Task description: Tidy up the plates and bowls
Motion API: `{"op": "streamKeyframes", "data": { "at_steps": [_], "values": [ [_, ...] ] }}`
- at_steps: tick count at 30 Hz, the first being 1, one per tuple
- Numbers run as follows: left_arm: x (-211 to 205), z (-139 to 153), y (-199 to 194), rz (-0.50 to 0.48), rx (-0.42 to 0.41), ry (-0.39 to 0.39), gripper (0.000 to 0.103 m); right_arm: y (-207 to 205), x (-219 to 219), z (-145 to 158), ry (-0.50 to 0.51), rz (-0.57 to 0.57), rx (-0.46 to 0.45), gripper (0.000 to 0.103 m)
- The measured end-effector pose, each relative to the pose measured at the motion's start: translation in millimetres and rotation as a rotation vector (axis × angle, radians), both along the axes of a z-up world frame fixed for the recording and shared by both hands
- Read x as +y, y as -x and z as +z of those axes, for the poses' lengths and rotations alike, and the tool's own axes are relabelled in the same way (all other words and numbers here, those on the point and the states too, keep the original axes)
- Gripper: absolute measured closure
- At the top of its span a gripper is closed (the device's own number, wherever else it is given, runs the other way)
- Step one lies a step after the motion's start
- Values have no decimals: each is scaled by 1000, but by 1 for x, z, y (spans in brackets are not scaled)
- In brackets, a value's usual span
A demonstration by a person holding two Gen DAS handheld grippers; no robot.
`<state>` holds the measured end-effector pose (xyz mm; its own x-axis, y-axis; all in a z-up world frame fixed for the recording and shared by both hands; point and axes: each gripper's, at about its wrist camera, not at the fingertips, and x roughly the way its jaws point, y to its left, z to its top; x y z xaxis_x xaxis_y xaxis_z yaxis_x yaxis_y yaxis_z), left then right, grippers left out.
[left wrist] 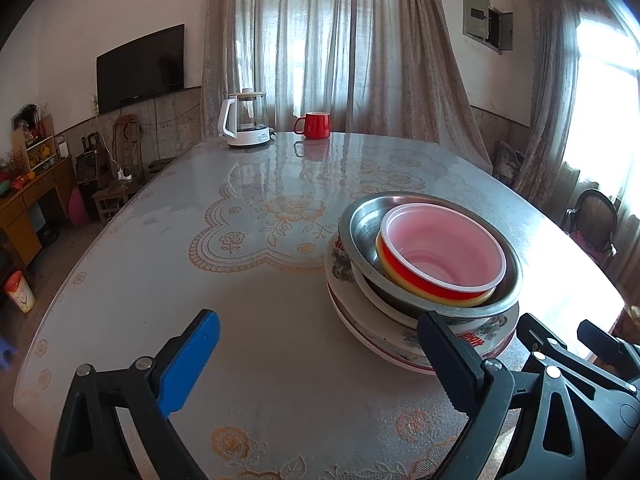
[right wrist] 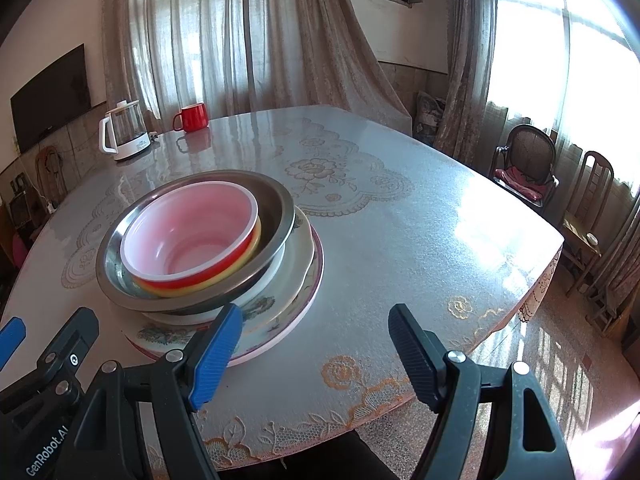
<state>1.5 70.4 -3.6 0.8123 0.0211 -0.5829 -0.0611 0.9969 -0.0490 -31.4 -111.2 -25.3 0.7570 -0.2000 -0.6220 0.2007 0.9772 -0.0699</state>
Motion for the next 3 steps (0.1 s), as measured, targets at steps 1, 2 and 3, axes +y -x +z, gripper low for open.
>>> {"op": "streamKeyframes", "data": {
  "at_steps": [1, 2, 3],
  "values": [
    [-1, 0, 0, -2, -2, -5, 6, 0, 1, 0, 2, 4, 0, 26],
    [-1, 0, 0, 1, 0, -7, 6, 0, 2, 0, 3, 8, 0, 26],
    [0, 0, -1, -2, 6, -1, 6, 0, 3, 0, 6, 9, 0, 26]
  ]
}}
